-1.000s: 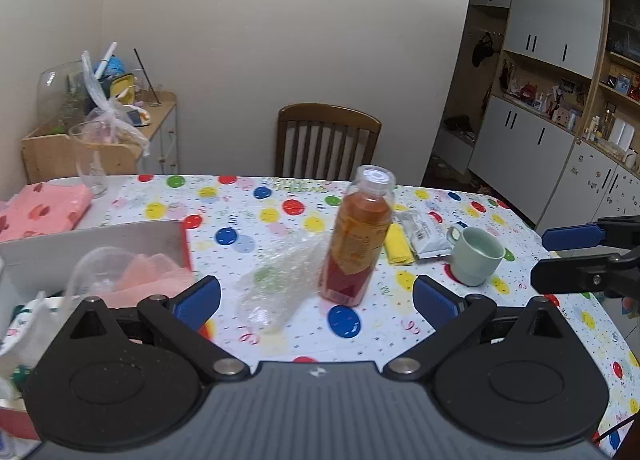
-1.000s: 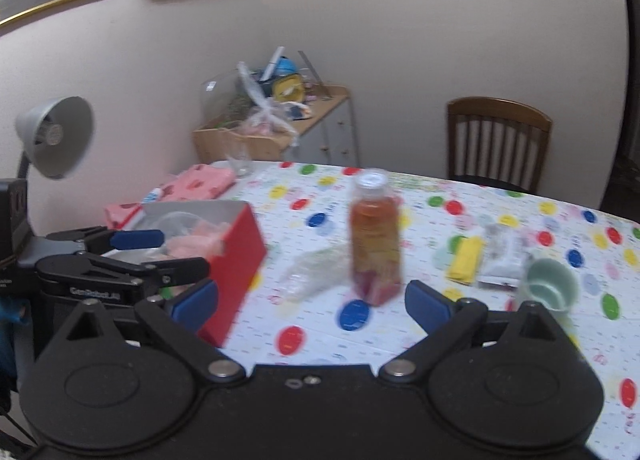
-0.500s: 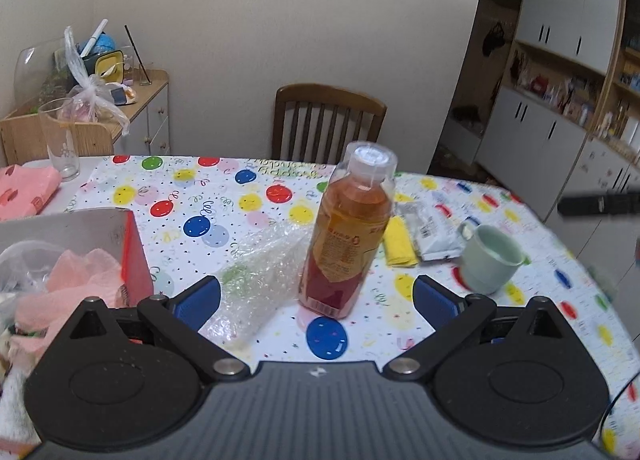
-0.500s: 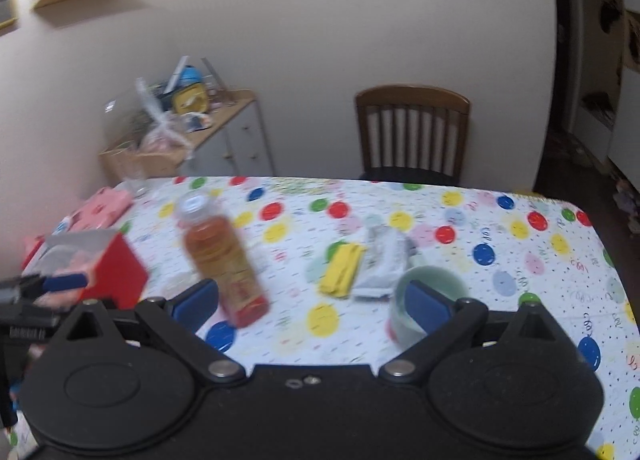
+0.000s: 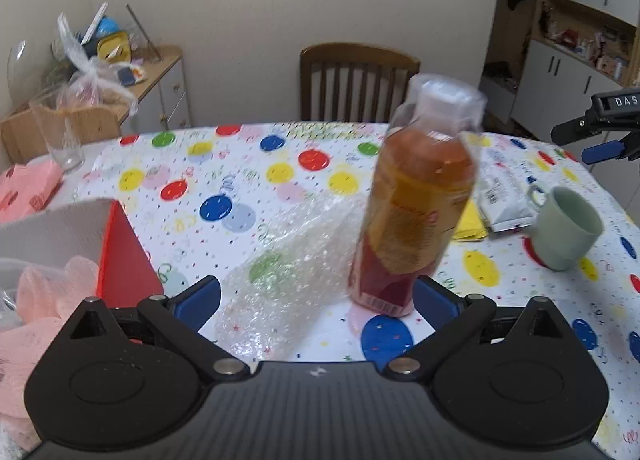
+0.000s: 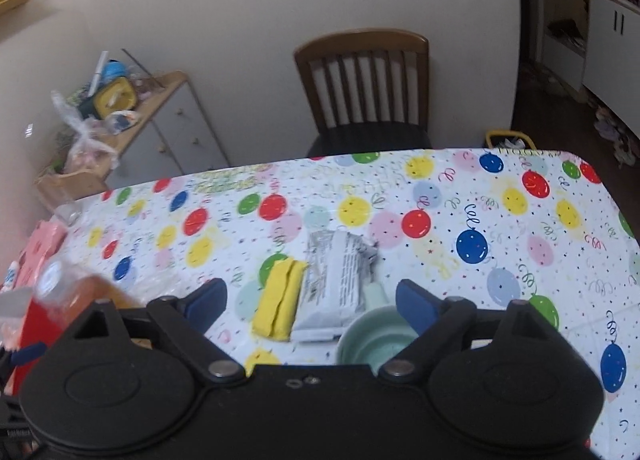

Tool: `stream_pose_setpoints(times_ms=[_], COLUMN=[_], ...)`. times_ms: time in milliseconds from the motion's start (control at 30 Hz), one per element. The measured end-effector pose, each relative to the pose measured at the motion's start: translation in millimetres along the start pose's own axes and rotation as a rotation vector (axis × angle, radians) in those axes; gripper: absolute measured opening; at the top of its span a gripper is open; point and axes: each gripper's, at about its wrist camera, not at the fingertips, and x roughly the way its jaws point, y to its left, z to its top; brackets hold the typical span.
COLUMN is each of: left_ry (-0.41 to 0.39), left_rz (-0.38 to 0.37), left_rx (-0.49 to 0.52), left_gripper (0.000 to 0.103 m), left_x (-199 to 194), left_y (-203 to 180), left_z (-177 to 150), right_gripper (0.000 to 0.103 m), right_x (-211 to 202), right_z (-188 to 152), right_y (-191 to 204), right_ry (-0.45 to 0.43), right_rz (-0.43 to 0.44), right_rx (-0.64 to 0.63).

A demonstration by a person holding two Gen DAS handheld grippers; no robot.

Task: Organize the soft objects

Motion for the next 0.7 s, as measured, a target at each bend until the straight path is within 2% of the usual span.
stream_pose_setpoints(times_ms=[233,500,700], left_ry=[0.032,0.071,0.088], left_rz=[-0.006,0.005,0.006], left_rx=[-0.031,-0.061,-0.050], left_gripper=[0.099,0.068,0.053], left_x=[17,30,36], left_y=[8,15,14], left_z=[-5,-11,-15], right_gripper=[0.084,0.077,0.070], right_x=[37,75,102], right_z=[17,28,30], right_y=[-6,-17,-15], right_ry=[0.052,0.121,0.168], right_rz=[-0.062,-0.133,-0.160], right_rx=[0.012,0.049,0.036])
